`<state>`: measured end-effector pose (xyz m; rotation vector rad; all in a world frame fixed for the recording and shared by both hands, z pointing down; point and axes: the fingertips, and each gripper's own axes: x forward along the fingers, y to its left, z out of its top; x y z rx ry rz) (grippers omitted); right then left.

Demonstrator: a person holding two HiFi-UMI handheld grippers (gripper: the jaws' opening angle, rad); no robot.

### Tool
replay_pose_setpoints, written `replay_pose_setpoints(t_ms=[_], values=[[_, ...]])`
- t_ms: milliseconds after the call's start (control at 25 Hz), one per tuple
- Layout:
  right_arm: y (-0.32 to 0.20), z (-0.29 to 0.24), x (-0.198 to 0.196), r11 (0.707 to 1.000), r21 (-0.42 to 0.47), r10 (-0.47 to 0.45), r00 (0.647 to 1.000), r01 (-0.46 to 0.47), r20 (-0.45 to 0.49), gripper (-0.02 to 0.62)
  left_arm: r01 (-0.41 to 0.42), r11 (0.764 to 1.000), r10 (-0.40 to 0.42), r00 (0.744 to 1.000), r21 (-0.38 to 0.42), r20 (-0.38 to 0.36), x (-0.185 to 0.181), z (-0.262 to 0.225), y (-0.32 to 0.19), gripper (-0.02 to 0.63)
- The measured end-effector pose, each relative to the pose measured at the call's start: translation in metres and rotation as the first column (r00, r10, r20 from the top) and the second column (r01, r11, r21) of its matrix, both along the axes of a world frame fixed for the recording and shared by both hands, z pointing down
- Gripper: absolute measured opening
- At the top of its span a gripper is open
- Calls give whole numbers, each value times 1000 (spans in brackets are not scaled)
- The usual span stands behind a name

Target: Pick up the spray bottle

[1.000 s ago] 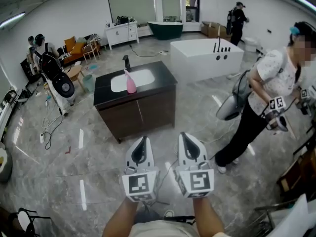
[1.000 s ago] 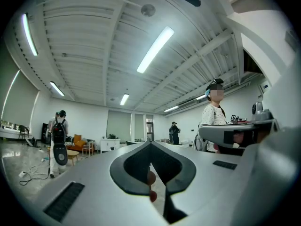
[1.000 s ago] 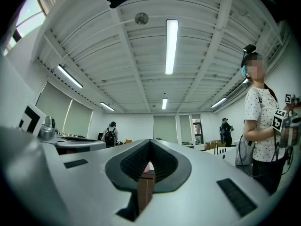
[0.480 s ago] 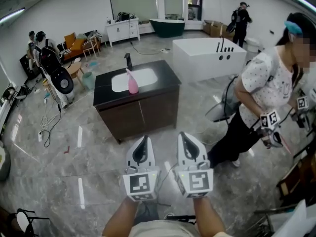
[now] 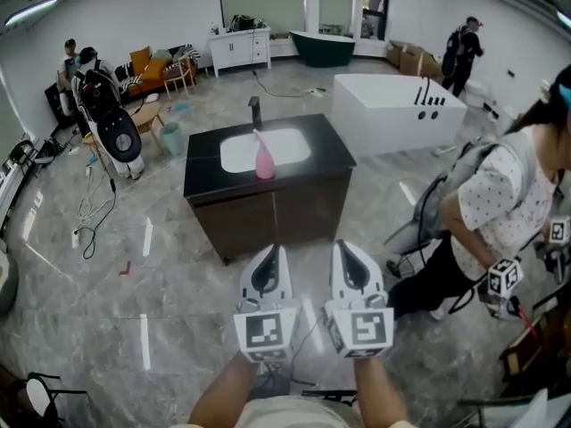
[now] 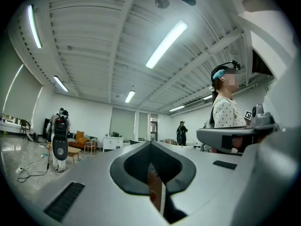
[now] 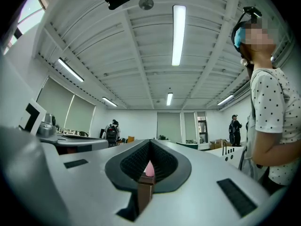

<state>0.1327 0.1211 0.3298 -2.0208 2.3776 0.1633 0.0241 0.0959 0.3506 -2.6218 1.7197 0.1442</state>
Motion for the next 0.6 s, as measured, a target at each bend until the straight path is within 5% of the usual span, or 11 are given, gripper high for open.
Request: replay_pose_setpoints(t_ms=[600], values=[[-93, 3, -69, 1000, 10, -9, 1000, 9, -7, 3, -3, 1000, 3, 1000, -7, -18, -71, 3, -93, 2]])
